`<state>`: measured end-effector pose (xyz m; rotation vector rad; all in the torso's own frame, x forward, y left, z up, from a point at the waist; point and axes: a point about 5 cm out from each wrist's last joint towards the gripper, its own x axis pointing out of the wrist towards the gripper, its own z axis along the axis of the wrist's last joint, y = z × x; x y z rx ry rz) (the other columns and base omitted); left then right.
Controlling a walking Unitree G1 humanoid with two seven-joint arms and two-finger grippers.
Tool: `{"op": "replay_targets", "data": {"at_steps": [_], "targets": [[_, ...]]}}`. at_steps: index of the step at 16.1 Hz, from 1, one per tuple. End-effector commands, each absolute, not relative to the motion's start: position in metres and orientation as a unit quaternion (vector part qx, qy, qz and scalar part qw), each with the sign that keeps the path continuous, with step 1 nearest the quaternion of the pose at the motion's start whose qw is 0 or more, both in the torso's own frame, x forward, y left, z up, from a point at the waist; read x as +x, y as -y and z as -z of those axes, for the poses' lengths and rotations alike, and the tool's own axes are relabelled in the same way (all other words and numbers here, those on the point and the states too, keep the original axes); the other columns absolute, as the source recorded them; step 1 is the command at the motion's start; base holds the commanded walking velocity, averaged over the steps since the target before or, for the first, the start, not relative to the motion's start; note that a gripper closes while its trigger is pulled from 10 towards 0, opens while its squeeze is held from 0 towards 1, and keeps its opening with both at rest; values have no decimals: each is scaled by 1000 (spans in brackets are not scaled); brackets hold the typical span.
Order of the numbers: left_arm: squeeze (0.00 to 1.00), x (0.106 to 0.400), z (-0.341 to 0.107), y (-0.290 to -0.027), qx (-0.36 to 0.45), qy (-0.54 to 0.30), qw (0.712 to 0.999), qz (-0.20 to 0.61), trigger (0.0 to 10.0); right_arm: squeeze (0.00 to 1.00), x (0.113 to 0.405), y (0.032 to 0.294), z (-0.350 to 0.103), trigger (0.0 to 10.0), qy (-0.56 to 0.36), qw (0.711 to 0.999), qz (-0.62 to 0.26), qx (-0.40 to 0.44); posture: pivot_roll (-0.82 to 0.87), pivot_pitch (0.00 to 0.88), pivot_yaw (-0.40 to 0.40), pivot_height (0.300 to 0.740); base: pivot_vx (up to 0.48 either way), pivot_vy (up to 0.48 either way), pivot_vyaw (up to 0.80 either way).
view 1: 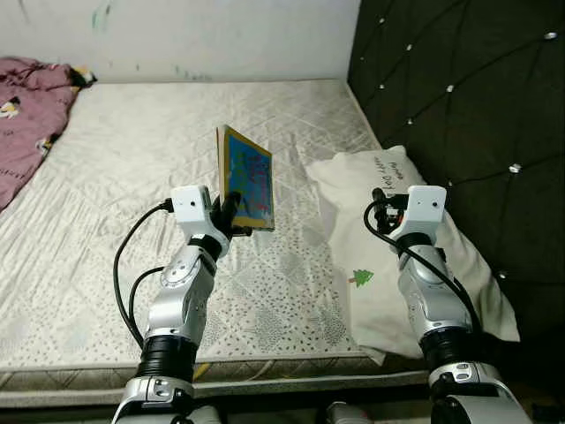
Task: Clean up the room
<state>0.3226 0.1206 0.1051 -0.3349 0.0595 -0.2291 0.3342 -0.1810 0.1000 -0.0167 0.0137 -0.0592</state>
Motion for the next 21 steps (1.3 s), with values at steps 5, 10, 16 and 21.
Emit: {"op": "replay_targets", "data": {"at_steps": [5,10,16,21], "targets": [[0,312,-102,-123,-183,-41,977,106,10000,0,326,181,-101,10000,-6,1000,15,-2,-19,0,1,740,0,0,0],[0,296,-100,-130,-188,-43,978,84,10000,0,307,171,-99,10000,-10,1000,-16,7,-14,11,-9,740,0,0,0],[0,282,-98,-139,-188,-50,979,64,10000,0,294,168,-99,10000,-23,999,-35,5,-16,58,-7,675,0,0,0],[0,284,-101,-139,-189,-45,980,50,10000,0,294,167,-100,10000,-28,998,-50,-4,-10,53,-30,621,0,0,0]]}}
